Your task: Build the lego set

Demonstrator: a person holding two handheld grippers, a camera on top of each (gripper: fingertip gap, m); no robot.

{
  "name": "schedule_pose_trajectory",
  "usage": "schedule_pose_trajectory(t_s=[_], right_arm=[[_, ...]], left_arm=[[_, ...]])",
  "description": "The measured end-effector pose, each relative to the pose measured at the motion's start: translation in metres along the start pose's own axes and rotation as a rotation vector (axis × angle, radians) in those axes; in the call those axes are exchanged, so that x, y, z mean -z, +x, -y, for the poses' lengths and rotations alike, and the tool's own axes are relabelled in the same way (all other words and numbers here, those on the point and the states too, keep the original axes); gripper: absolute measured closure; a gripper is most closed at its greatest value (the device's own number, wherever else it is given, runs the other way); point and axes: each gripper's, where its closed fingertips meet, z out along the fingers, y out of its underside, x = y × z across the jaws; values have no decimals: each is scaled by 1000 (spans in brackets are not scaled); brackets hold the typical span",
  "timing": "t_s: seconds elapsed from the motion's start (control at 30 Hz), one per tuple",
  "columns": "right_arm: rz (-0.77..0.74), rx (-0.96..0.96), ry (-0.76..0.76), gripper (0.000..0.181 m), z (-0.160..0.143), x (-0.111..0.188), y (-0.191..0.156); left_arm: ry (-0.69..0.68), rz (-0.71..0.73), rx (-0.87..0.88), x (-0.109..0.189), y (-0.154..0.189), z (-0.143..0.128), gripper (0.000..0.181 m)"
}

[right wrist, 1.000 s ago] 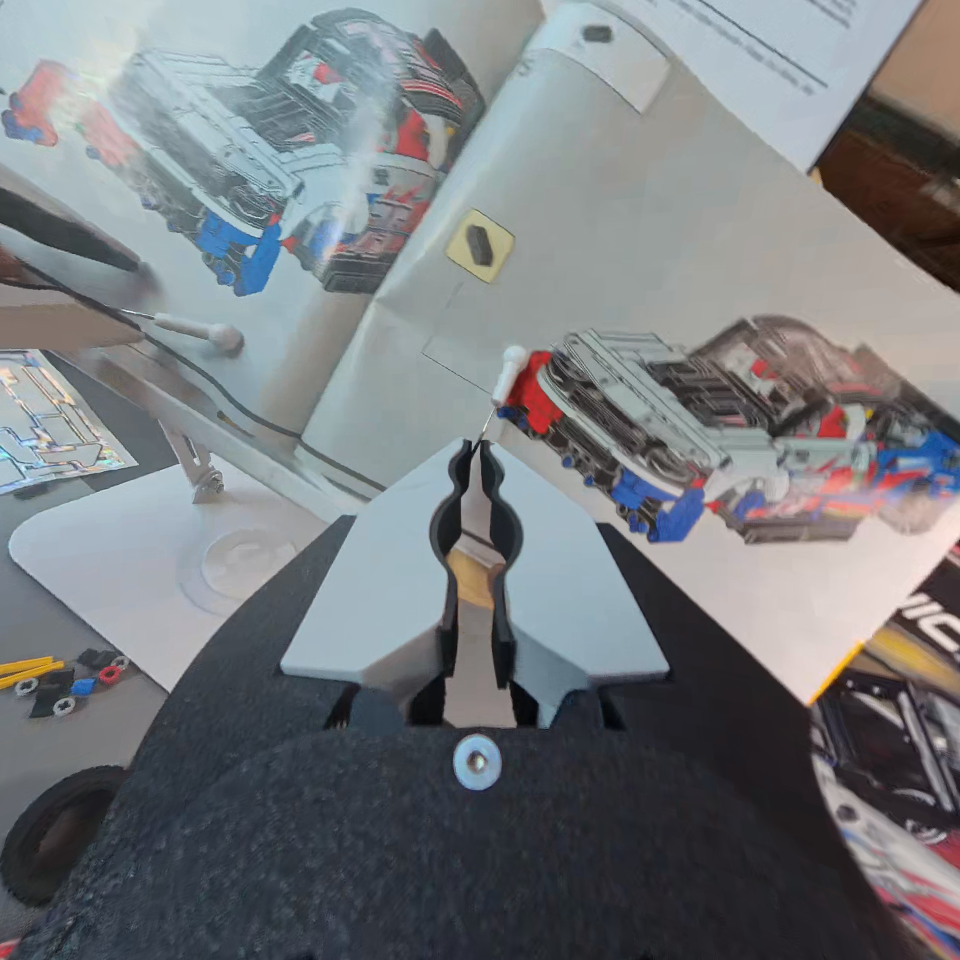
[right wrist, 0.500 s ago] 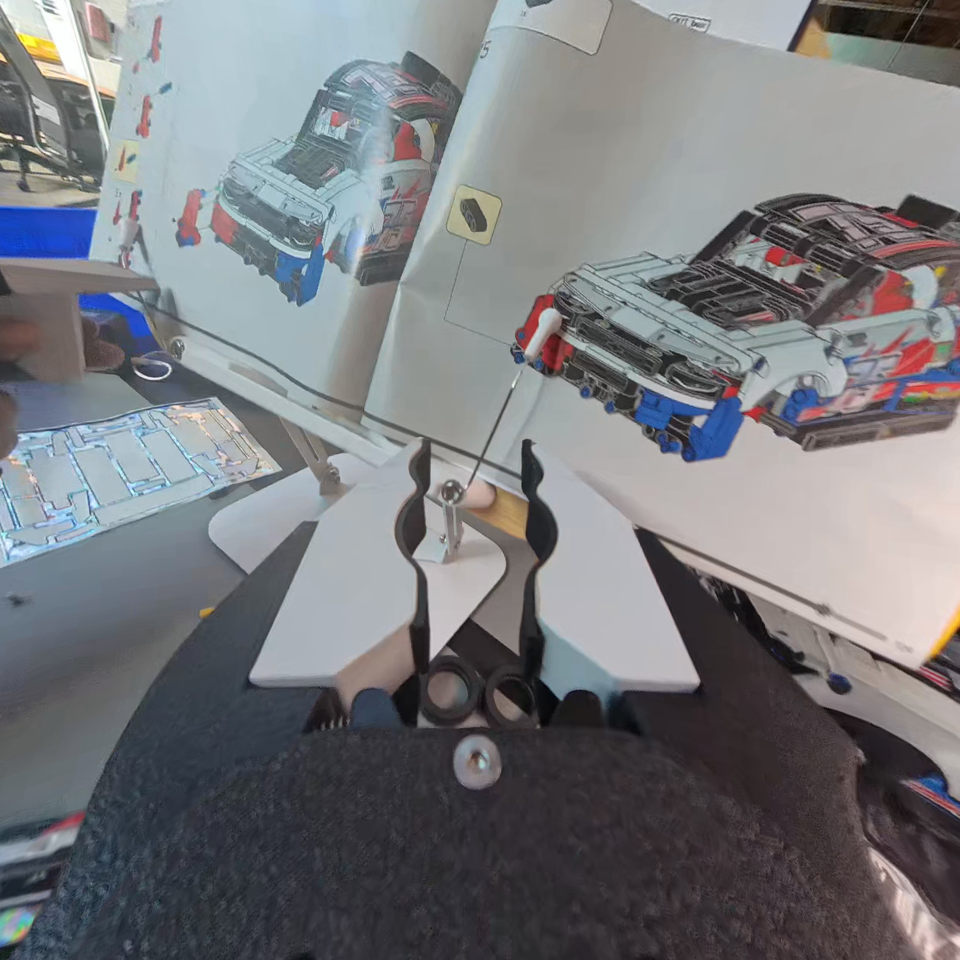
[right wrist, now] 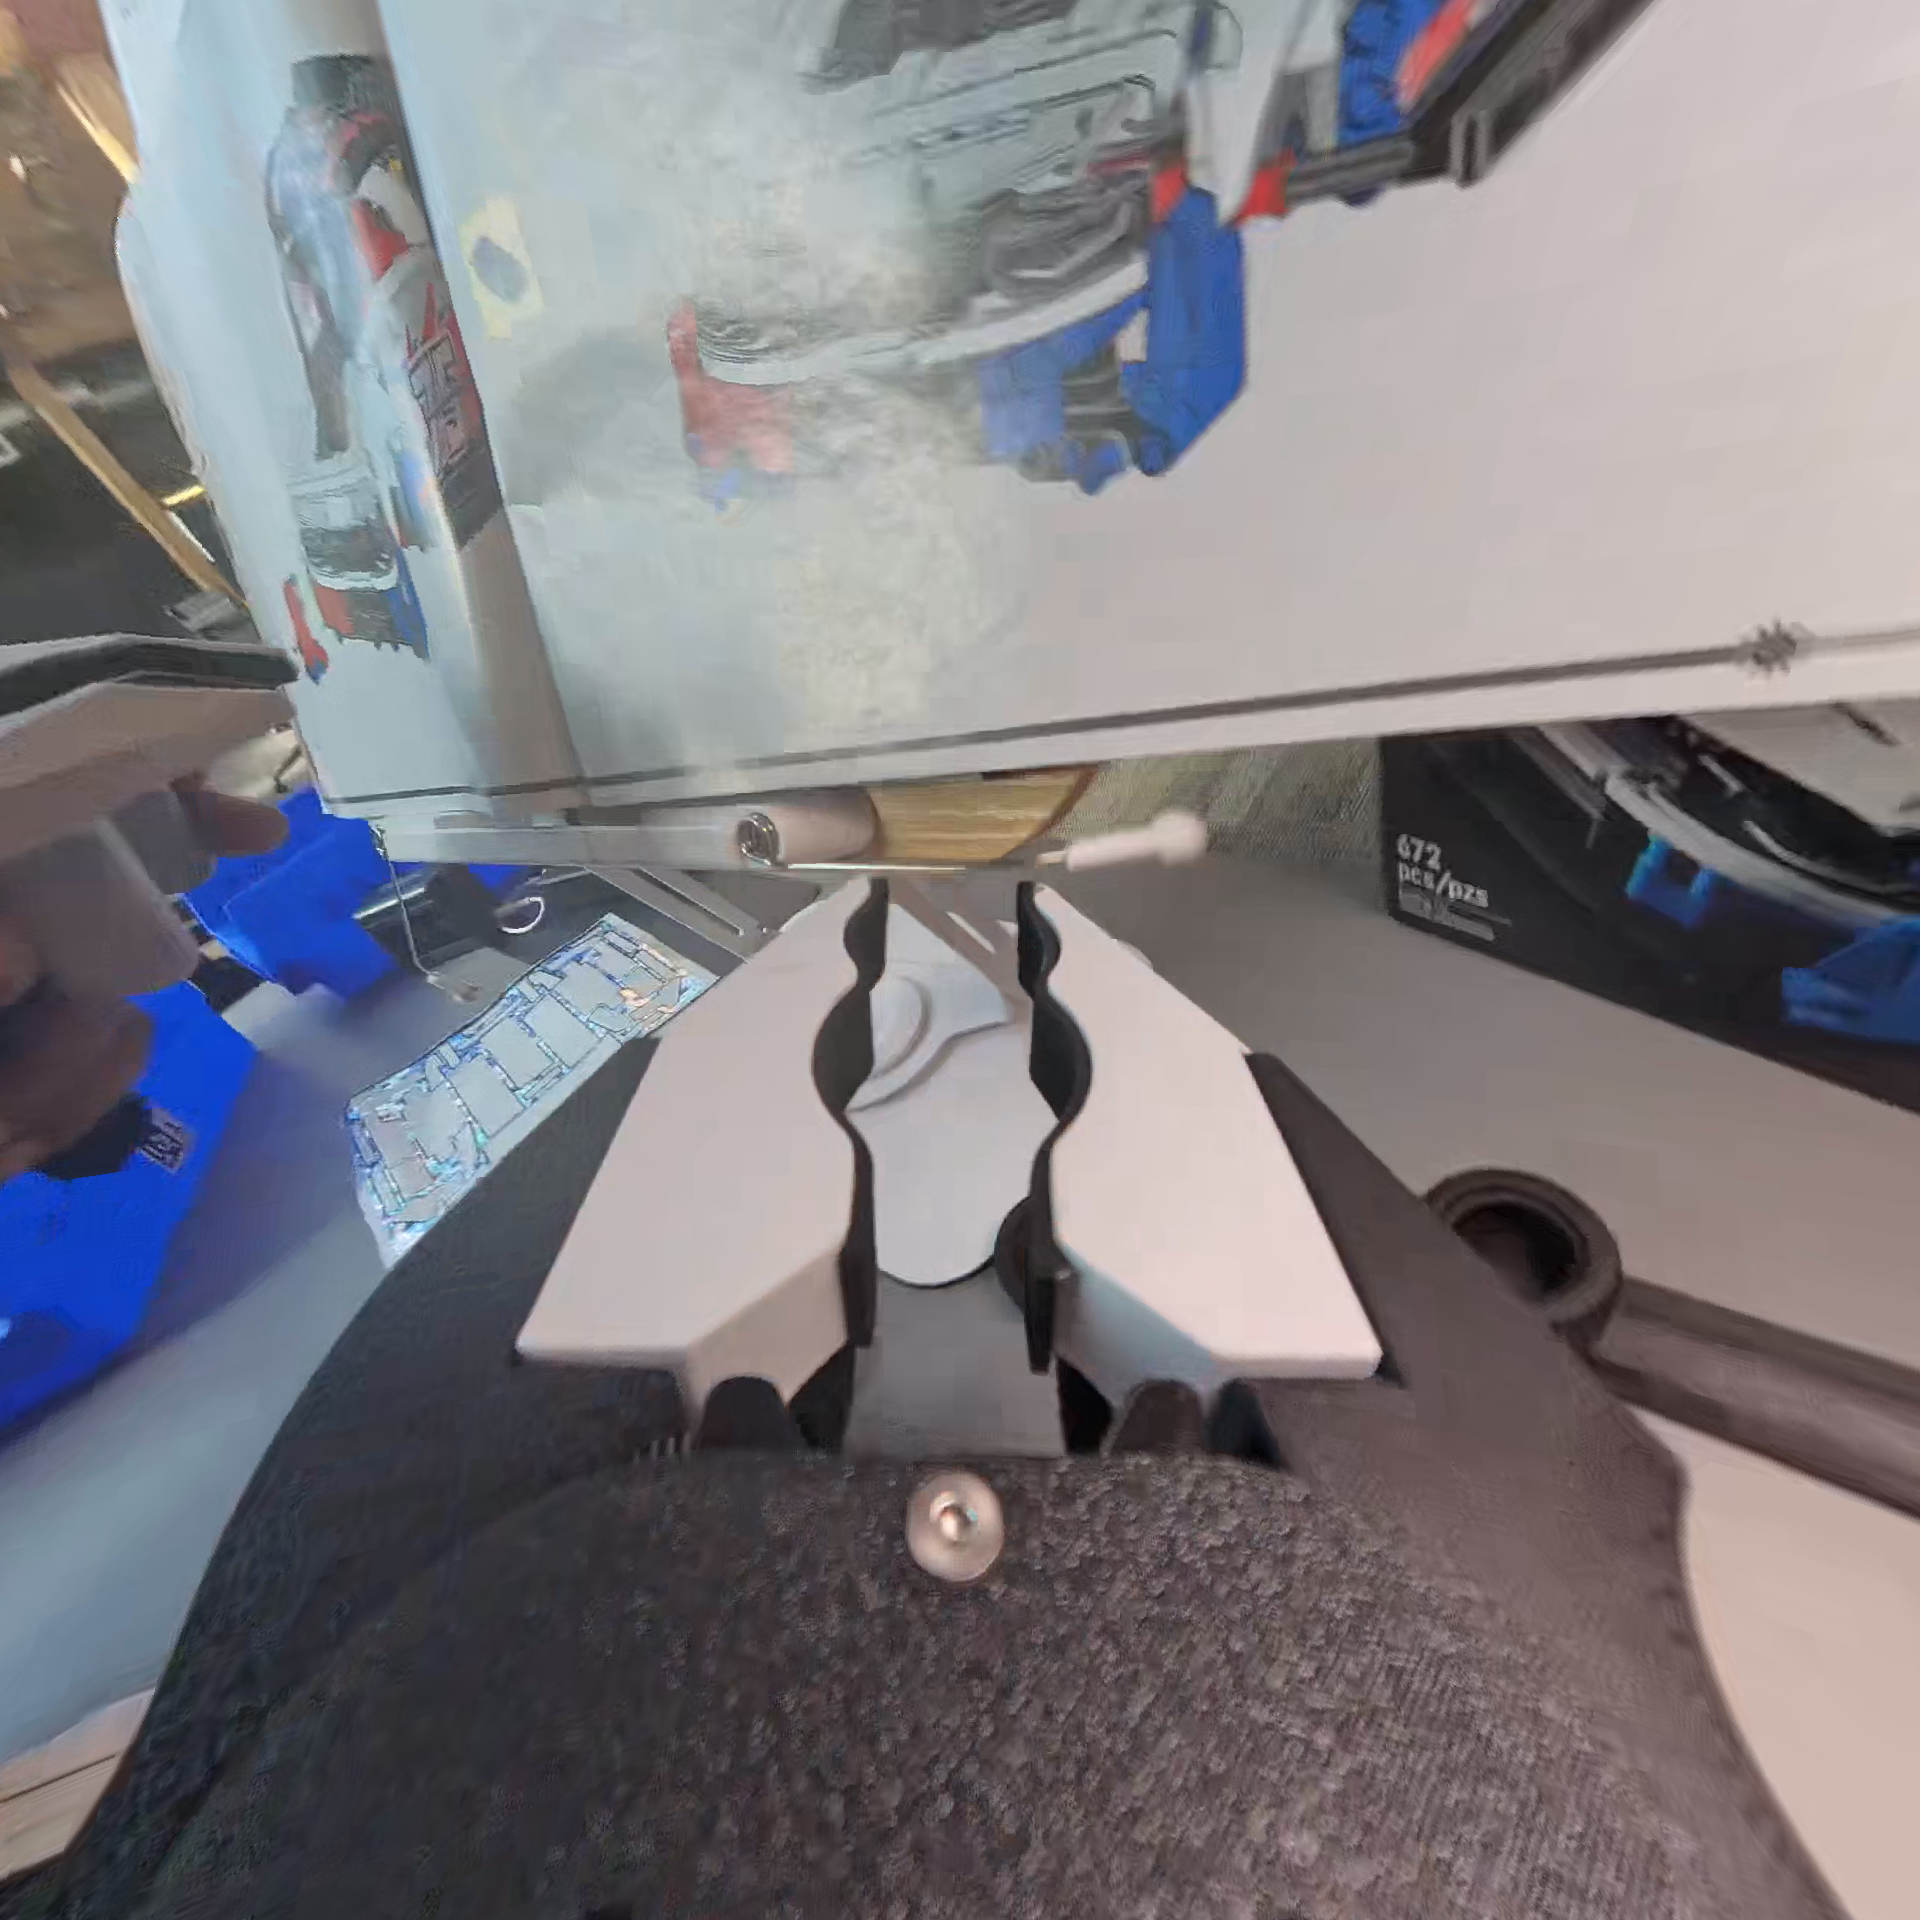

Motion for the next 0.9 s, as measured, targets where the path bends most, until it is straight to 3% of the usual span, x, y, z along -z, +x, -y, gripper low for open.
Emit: schedule_pose_trajectory(t_s=[0.13, 0.3, 0.4, 0.53, 0.6, 0.67, 0.9], right_arm=[[-21, -29, 39, 136, 9, 33, 14], [-255, 372, 140, 116, 57, 51, 17], [-327, 518, 157, 92, 82, 32, 2], [-234, 355, 15, 58, 76, -24, 3], [-178, 311, -21, 58, 70, -42, -2], [-182, 318, -27, 76, 66, -49, -9], [-294, 473, 100, 106, 73, -29, -29]], left_arm=[[-154, 127, -252, -55, -5, -4, 181], [-173, 124, -178, -66, -7, -7, 181], [-158, 131, -195, -65, -8, -8, 181], [-164, 120, -198, -63, -8, -9, 181], [-165, 114, -200, -62, -8, -9, 181], [-162, 113, -211, -60, -9, -11, 181], [-132, 71, -147, -58, -12, -17, 181]])
